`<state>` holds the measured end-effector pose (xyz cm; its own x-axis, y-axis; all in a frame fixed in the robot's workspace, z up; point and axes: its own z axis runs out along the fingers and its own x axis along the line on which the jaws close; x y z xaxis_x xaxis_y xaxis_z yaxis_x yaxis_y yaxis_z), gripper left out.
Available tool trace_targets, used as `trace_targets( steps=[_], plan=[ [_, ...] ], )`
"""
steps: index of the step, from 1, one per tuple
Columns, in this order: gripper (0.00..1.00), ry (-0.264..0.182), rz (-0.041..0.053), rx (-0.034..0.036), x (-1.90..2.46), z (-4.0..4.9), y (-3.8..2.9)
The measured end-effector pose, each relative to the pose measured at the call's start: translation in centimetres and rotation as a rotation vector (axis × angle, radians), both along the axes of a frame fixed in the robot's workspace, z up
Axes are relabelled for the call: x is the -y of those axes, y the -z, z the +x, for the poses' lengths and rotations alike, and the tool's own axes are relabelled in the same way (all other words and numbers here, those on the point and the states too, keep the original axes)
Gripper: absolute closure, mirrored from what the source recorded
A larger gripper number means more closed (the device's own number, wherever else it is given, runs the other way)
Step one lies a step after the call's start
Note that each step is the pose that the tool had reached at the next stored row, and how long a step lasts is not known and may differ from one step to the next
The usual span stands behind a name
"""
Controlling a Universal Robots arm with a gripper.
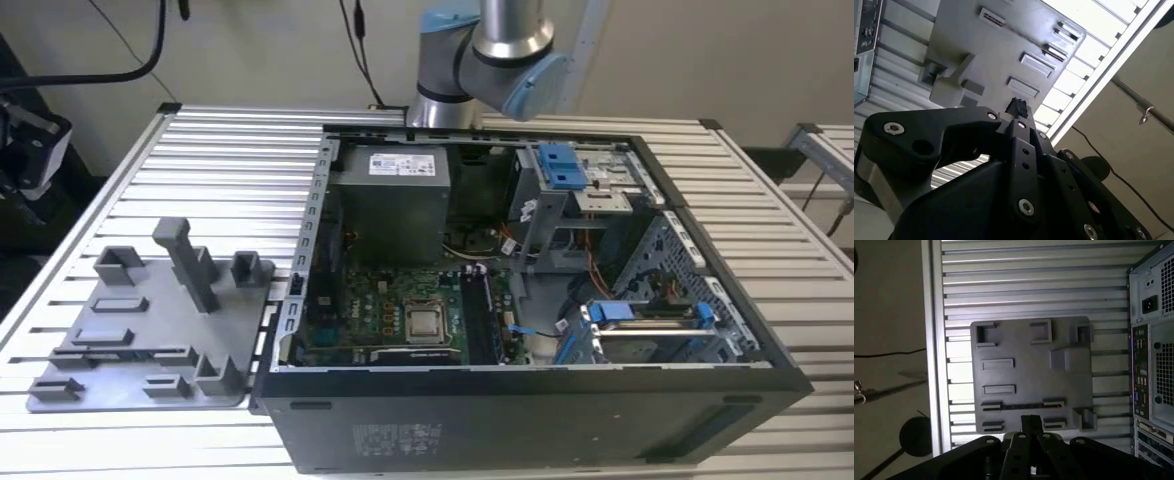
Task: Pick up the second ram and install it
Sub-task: 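Reach for the second ram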
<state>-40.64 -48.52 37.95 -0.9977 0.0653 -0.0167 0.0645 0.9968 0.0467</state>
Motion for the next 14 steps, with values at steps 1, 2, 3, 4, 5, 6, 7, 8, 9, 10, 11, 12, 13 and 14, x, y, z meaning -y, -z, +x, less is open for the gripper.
trace_targets(
  steps=[1,2,3,4,5,6,7,8,9,10,11,12,13,14],
  plan=[
    [0.89,0.0,0.0,0.0,0.08,0.0,0.01],
    [0.89,0.0,-0.0001,-0.0001,0.15,0.0,0.0],
    [0.89,0.0,0.0,0.0,0.22,0.0,0.01],
    [0.89,0.0,0.0,0.0,0.29,0.0,0.01],
    [0.89,0.0,-0.0001,-0.0001,0.38,0.0,0.0],
    [0.89,0.0,-0.0001,0.0,0.46,0.0,0.0],
    [0.89,0.0,-0.0001,-0.0001,0.53,0.0,0.0],
    [0.89,0.0,-0.0001,-0.0001,0.59,0.0,0.0],
    [0.89,0.0,0.0,0.0,0.63,0.0,0.02],
    [0.89,0.0,0.0,0.0,0.67,0.0,0.01],
    [0.89,0.0,0.0,0.0,0.72,0.0,0.02],
    [0.89,0.0,0.0,0.0,0.79,0.0,0.02],
    [0.89,0.0,0.0,0.0,0.86,0.0,0.03],
    [0.89,0.0,0.0,0.0,0.93,0.0,0.03]
  ],
)
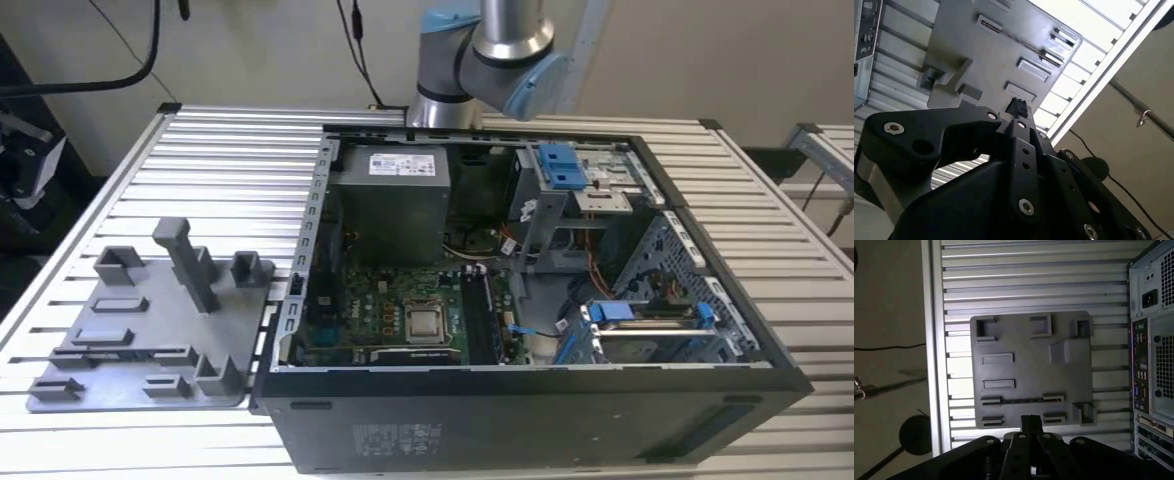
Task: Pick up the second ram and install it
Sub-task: 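Reach for the second ram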
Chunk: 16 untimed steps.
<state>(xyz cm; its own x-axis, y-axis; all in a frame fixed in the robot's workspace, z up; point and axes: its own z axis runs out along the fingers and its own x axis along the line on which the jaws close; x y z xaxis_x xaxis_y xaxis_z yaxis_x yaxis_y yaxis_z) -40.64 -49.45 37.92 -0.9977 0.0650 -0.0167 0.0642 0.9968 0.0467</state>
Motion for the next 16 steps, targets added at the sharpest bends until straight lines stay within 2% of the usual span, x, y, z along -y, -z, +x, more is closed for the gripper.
trace_targets(
  steps=[3,7,11,16],
  plan=[
    [0.89,0.0,0.0,0.0,0.34,0.0,0.02],
    [0.89,-0.001,-0.0001,0.0,1.14,0.05,0.03],
    [0.89,-0.003,0.0,0.0,1.25,0.66,0.07],
    [0.89,-0.005,0.0,-0.0001,1.25,0.72,0.07]
  ],
)
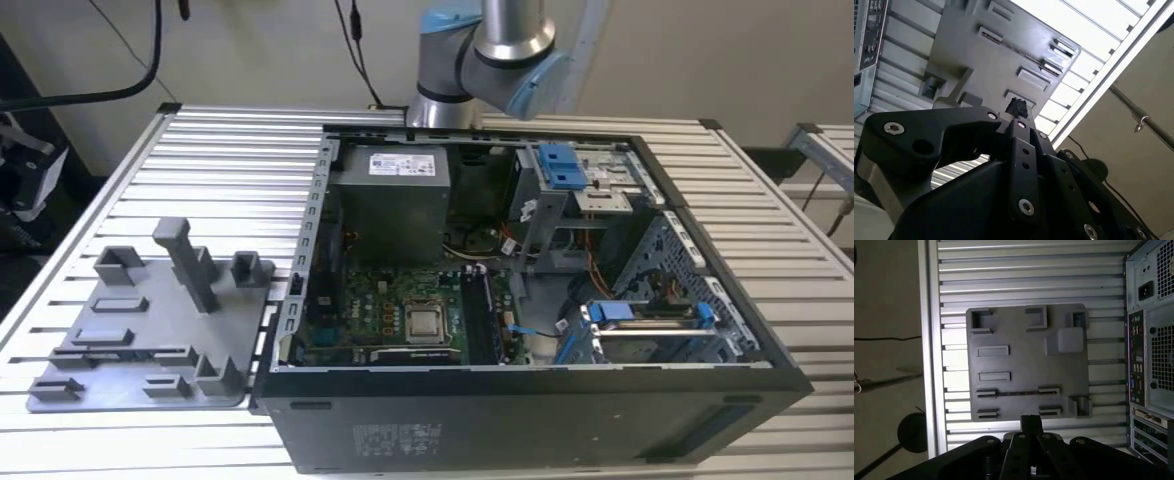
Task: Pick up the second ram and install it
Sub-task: 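Pick up the second ram and move it above second insertion slot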
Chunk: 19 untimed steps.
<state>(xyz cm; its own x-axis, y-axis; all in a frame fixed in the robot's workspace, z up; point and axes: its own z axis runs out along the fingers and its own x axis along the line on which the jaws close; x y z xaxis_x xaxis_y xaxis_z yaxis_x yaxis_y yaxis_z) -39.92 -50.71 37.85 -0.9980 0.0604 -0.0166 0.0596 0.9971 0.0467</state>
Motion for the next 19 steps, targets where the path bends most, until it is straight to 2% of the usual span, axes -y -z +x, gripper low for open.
trace_targets(
  steps=[12,19],
  plan=[
    [0.89,-0.001,0.0,0.0,0.0,0.0,0.0],
    [0.89,0.044,-0.0001,-0.0001,0.0,0.0,0.0]
  ],
)
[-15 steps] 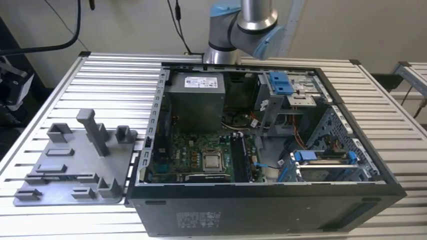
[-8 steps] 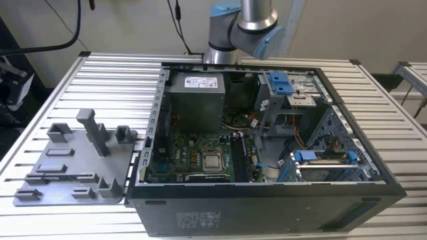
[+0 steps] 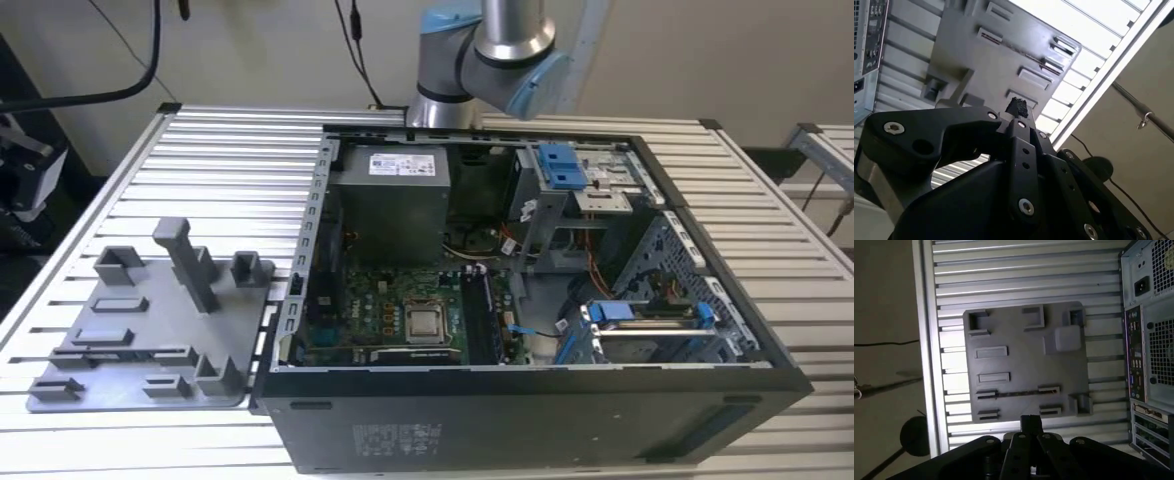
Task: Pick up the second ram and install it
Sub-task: 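Pick up the second ram and move it above second insertion slot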
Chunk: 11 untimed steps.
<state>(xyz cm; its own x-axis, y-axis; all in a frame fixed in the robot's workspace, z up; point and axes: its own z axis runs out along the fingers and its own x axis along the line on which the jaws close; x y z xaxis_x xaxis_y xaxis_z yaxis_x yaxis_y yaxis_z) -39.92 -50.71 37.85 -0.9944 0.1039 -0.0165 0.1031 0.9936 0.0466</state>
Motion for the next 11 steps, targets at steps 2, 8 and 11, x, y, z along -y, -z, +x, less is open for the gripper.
trace_targets(
  steps=[2,8,11],
  plan=[
    [0.89,0.01,0.0,0.0,0.0,0.0,0.0],
    [0.89,-0.001,0.0001,0.0001,0.0,-0.01,0.01],
    [0.89,-0.055,0.0001,0.0001,0.0,-0.01,0.01]
  ],
)
